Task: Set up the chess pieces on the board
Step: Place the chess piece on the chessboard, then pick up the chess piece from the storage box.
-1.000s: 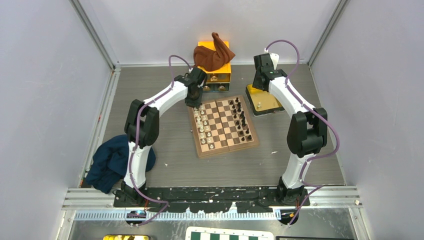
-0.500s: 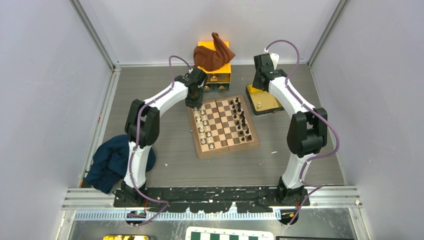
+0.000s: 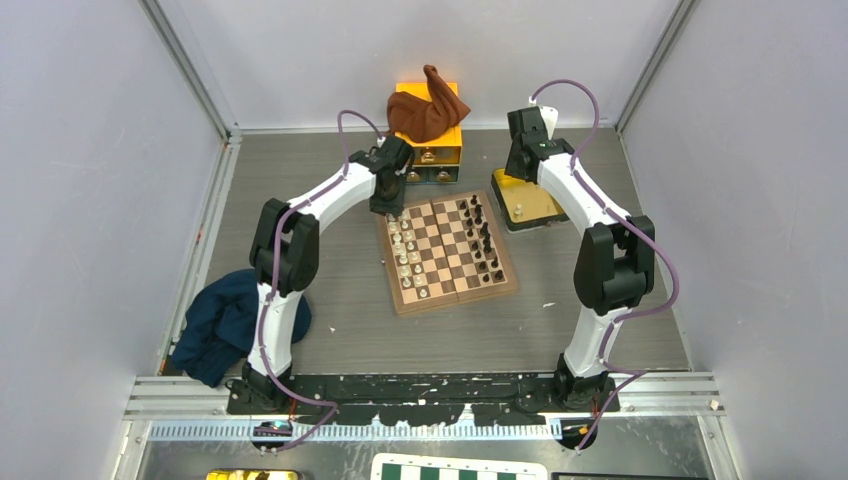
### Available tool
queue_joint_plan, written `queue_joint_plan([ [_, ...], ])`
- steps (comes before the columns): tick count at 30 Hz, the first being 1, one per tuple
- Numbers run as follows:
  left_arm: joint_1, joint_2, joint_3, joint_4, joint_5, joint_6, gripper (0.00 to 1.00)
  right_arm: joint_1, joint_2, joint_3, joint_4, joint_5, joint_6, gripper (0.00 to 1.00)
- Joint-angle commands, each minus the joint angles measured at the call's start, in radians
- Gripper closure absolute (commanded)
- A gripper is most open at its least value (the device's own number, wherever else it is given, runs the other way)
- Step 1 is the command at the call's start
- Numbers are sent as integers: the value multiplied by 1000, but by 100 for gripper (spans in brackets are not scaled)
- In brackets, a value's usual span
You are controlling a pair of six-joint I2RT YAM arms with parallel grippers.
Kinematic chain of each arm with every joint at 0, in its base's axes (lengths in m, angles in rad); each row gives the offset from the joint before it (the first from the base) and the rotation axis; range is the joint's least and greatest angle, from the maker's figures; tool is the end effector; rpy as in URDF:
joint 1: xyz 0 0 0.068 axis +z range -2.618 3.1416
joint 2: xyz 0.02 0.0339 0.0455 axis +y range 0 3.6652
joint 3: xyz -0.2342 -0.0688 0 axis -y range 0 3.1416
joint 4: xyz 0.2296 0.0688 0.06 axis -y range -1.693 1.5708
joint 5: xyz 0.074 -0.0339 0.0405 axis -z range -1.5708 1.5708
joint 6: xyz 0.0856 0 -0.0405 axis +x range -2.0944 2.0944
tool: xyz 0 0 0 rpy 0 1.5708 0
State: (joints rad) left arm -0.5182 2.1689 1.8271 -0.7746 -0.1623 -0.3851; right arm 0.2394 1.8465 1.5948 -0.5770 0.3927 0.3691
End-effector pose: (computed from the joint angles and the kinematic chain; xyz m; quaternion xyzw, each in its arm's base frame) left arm 0.4046 -0.2148 0.1442 0.0464 0.9702 -0.0269 0.2365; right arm 0.4202 0.0688 0.2270 0.1298 0.9075 -0.0669 0.3938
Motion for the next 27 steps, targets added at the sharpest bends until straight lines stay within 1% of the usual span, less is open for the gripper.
queue_joint_plan([
  [1,4,-62,25,16,-27,8,68,3,0,43,6,25,-13,58],
  [5,4,-96,20,11,-38,8,65,-4,34,71,-34,18,-12,57],
  [10,4,-161,-16,21,-48,2,64,-16,53,62,-45,9,2,56],
  [22,4,-344,-125,54,-79,-3,52,-50,89,-14,-7,-43,59,56],
  [27,4,-399,-173,64,-88,-10,50,-51,107,-39,9,-61,74,56],
])
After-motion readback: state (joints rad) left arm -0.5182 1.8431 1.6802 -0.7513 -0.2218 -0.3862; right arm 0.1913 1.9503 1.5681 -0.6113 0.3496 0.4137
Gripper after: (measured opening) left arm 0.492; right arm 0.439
